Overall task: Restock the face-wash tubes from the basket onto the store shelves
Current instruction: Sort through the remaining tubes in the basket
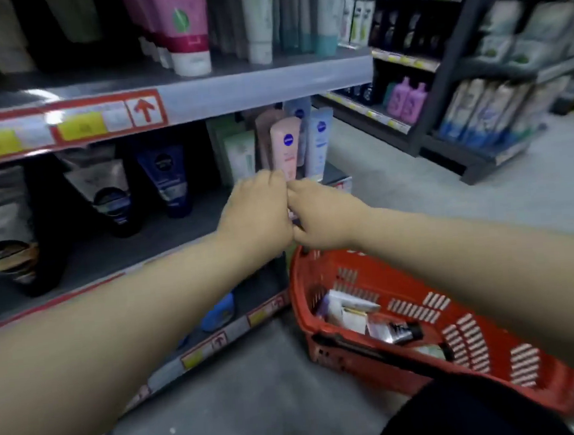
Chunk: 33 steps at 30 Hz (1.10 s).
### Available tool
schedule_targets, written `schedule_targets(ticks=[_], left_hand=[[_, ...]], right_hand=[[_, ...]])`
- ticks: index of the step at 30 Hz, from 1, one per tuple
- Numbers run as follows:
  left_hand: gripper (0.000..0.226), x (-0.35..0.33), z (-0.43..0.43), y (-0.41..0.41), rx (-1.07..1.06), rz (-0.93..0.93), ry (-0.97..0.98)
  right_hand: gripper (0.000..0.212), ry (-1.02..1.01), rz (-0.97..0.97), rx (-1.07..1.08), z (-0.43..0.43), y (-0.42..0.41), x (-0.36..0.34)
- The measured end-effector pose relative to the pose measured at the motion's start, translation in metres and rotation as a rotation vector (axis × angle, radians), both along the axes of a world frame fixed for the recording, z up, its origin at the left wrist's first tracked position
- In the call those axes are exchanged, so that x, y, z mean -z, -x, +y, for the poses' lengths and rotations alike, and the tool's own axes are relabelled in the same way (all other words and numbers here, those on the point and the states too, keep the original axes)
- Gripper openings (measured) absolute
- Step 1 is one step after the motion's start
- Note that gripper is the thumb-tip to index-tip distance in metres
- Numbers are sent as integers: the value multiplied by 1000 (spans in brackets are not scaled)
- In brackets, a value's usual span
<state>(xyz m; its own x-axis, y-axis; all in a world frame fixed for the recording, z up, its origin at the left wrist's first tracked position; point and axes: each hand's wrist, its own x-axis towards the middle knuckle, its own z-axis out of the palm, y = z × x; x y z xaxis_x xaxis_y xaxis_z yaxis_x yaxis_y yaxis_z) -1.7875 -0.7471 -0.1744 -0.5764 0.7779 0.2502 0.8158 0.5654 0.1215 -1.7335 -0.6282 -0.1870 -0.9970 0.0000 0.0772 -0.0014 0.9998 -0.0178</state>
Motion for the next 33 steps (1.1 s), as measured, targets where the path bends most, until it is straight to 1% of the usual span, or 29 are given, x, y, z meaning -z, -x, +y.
schedule_targets(ticks=[1,4,7,9,11,14,17,20,22,25,28,30,31,33], left_hand=[[48,16,9,-3,3,-14,29],[74,68,33,-15,20,-60,129],[86,121,64,-27,22,-113,208],[86,156,85,-31,6,-132,277],[81,188,102,-37,-30,-135,376],[80,216,118,-41,-92,-25,471],[81,218,127,-35,-68,55,493],[84,223,134,-34,-28,49,585],[84,230,140,-31,-36,41,609],[85,231,145,-26,-18,46,591],[80,230,142,-30,-26,65,620],[72,229,147,-36,-70,103,772],[69,227,154,-42,-100,78,884],[62,232,177,-52,-140,-66,1051]], right_hand=[[60,8,-24,7,8,-5,13],[50,-18,-74,39,32,-21,58],[50,39,-126,72,58,-38,115],[46,65,-163,102,77,-47,152],[47,110,-214,158,96,-56,187],[55,196,-299,262,124,-68,231],[54,197,-384,337,145,-75,252],[56,270,-431,347,152,-74,262],[56,305,-428,328,157,-66,272],[54,336,-395,333,164,-57,289],[58,355,-435,326,159,-58,305],[58,371,-464,308,157,-61,313],[57,377,-476,294,157,-63,315],[53,372,-486,280,162,-68,322]])
